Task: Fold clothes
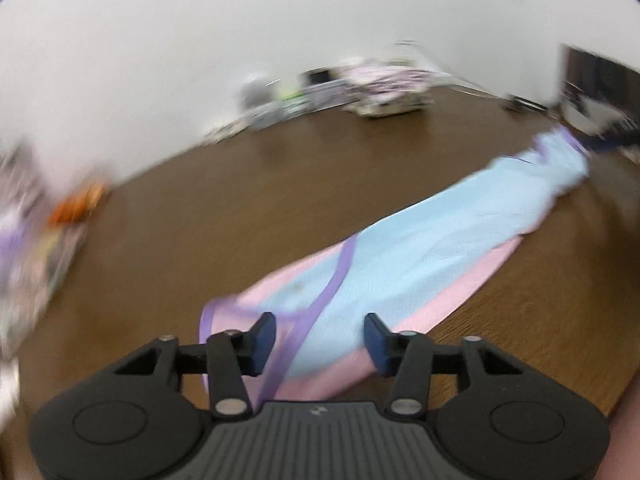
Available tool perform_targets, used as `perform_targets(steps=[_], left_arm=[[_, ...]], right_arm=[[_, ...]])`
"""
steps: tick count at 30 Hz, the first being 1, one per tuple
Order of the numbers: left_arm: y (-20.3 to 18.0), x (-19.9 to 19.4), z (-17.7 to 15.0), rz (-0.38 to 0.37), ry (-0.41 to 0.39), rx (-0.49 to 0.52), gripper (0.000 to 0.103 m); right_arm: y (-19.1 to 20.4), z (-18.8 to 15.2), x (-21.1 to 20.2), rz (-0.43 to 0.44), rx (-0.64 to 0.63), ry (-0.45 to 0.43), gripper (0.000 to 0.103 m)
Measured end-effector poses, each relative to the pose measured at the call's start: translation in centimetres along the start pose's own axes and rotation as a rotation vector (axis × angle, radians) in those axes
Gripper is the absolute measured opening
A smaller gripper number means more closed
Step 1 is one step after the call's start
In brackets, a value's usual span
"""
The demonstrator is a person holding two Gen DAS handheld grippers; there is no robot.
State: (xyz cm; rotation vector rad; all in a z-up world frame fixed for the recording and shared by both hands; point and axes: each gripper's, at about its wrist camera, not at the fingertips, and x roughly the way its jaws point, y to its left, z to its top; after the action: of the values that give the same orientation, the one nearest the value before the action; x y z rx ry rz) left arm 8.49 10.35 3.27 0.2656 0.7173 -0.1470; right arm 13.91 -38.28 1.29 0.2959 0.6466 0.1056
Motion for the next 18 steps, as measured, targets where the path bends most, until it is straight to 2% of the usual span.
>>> perform_targets(steps=[3, 6, 8, 10, 12, 18], left_arm=[[1.2, 0.9, -0.9, 0.074, 0.023, -0.107, 0.030], [2.2, 1.7, -1.3, 0.083, 0.057, -0.157, 0.026], [2.0, 1.7, -1.1, 0.093, 0.062, -0.136, 0.025], [1.6, 1.8, -0.9, 0.099, 0.073, -0.104, 0.018], [1.1, 1.9, -0.9, 0.115, 0.081, -0.056, 0.018], [2.0, 4.5, 0.0, 0.154, 0.114, 0.037, 0.017]], right_arm=[[0.0, 0.8, 2.2, 0.034, -0.059, 0.030, 0.071], [0.7, 1.3, 3.7, 0.046, -0.109, 0.049, 0.071], [0.8, 1.5, 4.6, 0.060, -0.118, 0.082, 0.060], [0.6, 1.4, 5.2, 0.093, -0.110, 0.114, 0.033], [0.5, 1.1, 5.1, 0.113, -0.098, 0.120, 0.014], [-0.1, -0.2, 3.3, 0.079, -0.062, 0.110, 0.011]])
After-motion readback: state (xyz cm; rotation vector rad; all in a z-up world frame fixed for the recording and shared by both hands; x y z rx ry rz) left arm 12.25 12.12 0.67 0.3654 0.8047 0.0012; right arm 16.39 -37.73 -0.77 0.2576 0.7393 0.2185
